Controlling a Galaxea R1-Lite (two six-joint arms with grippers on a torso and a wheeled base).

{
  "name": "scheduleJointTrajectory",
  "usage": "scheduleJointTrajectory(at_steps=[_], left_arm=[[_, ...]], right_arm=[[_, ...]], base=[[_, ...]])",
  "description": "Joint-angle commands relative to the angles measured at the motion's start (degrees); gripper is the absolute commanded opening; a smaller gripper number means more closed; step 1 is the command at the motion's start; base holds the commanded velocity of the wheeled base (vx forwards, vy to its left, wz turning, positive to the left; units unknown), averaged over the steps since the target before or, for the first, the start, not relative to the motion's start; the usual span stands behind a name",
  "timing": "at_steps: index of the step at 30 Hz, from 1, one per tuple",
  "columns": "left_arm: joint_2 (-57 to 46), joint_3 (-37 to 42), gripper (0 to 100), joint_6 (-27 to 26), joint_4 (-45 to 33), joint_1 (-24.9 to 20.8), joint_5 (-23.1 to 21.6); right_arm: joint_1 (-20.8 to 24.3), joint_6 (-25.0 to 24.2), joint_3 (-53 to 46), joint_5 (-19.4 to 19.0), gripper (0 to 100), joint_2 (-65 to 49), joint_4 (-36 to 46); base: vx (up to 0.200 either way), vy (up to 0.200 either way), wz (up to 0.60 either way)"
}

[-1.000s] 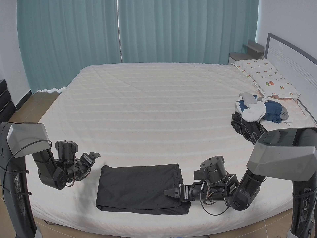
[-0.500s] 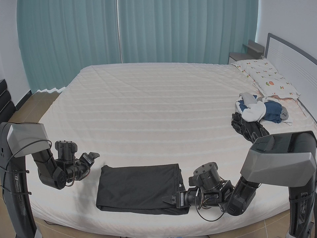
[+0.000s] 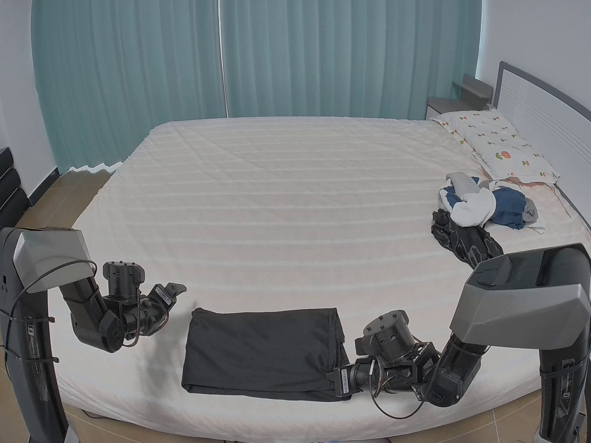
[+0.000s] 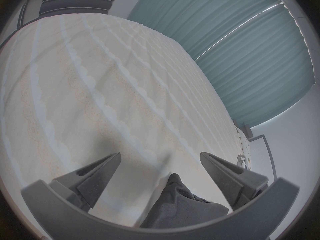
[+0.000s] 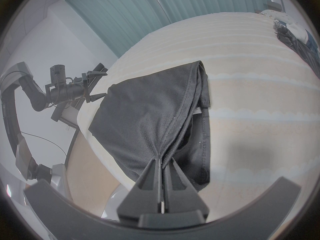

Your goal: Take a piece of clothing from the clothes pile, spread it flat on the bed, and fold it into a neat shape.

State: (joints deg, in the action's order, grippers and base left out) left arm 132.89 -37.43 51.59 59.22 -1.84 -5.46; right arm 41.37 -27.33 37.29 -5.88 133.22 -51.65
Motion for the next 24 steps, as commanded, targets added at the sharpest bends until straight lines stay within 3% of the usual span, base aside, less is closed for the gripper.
scheduleJointTrajectory(at_steps=[1, 10, 11, 16, 24], left_arm=[[0.1, 0.0, 100, 0.0, -0.1, 0.0, 0.0], [0.1, 0.0, 100, 0.0, -0.1, 0.0, 0.0], [0.1, 0.0, 100, 0.0, -0.1, 0.0, 0.0], [-0.1, 0.2, 100, 0.0, 0.0, 0.0, 0.0], [-4.0, 2.0, 100, 0.4, 0.3, 0.2, 0.0]], right_arm=[[-0.9, 0.5, -1.1, 0.0, 0, -1.4, 0.0], [-1.0, 1.0, -1.2, 0.0, 0, -1.2, 0.4], [-1.0, 1.2, -1.2, -0.1, 100, -1.2, 0.6], [-2.5, 2.1, -2.0, 1.0, 100, -2.4, 0.6], [-11.1, 2.4, -7.7, 2.2, 100, -9.3, 0.1]], base=[[0.0, 0.0, 0.0], [0.0, 0.0, 0.0], [0.0, 0.0, 0.0], [0.0, 0.0, 0.0], [0.0, 0.0, 0.0]])
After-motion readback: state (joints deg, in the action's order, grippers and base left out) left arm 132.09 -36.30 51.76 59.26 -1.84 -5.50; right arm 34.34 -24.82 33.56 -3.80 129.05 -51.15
